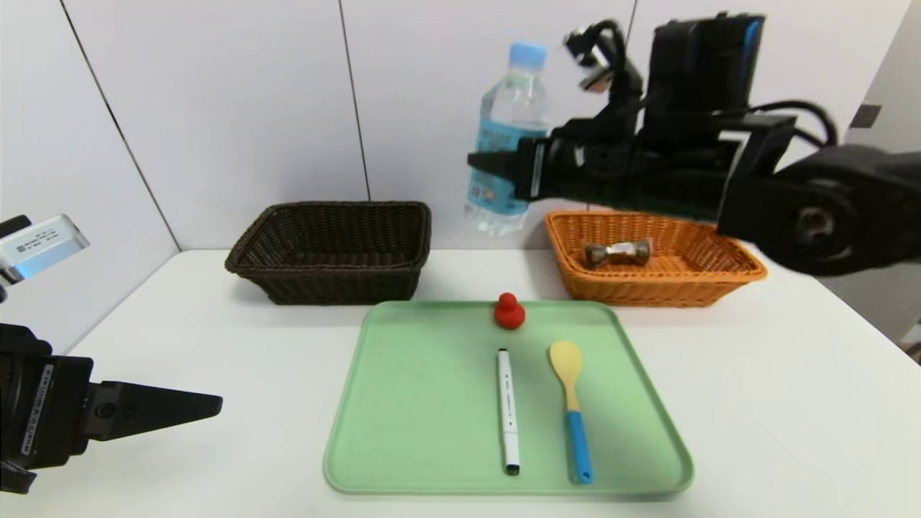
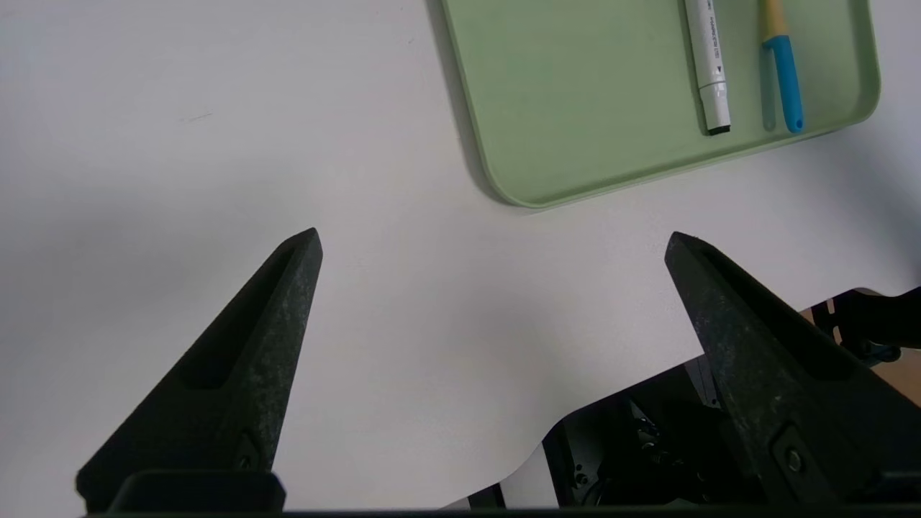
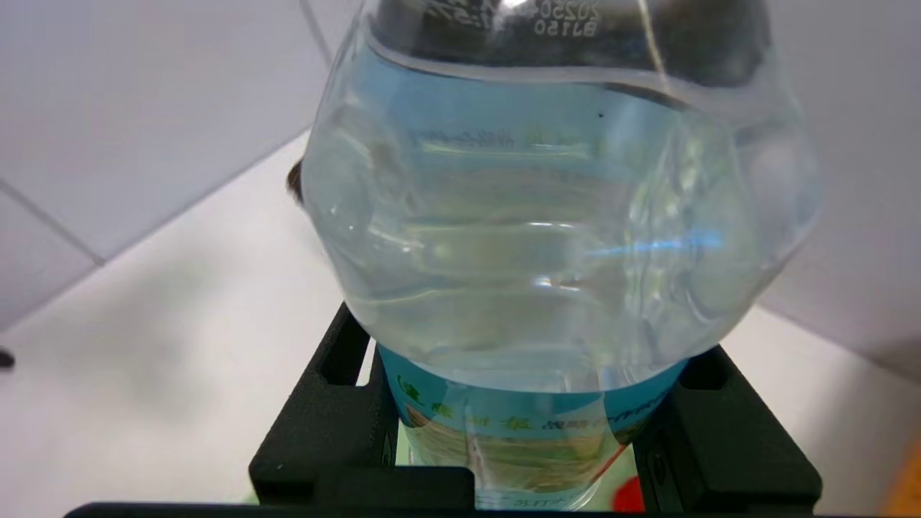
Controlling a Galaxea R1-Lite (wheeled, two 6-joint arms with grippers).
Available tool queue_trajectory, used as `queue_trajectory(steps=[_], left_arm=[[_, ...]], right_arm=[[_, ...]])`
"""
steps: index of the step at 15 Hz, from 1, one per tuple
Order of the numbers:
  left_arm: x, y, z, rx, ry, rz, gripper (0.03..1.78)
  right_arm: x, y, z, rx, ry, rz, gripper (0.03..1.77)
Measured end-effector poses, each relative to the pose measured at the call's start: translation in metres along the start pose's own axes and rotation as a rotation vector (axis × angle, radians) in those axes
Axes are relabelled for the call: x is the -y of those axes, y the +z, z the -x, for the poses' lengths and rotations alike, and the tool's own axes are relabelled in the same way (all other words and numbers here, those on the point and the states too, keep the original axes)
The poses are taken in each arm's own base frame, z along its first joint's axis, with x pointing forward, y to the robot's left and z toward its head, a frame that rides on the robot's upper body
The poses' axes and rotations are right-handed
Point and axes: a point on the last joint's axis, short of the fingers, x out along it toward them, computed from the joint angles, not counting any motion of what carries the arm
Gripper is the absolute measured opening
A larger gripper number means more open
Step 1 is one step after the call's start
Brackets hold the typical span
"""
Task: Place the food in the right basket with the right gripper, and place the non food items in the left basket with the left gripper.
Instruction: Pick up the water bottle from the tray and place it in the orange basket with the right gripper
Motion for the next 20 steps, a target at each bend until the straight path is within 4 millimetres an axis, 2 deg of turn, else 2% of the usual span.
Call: queue_trajectory(steps=[2,3,7,13,17,20], left_arm=[[0.000,0.000,0.000,0.000,-0.001,-0.001,1.69],[0.000,0.000,0.000,0.000,0.000,-0.001,1.69],[0.000,0.000,-0.001,-0.002,0.001,0.000,1.69],[0.000,0.001,-0.002,-0.007,0.000,0.000,1.69],[0.000,0.002,-0.003,-0.008,0.000,0.000,1.69],[-0.001,0.001,-0.003,-0.011,0.000,0.003,1.69]], right_arm=[[0.025,0.033,0.020,-0.007,-0.077,-0.031,0.84],[0.039,0.043,0.030,-0.025,-0.119,-0.045,0.84],[0.085,0.054,0.059,-0.070,-0.225,-0.092,0.84],[0.147,0.043,0.100,-0.099,-0.385,-0.151,0.84],[0.185,0.022,0.116,-0.091,-0.452,-0.169,0.84],[0.201,-0.003,0.118,-0.106,-0.476,-0.189,0.84]])
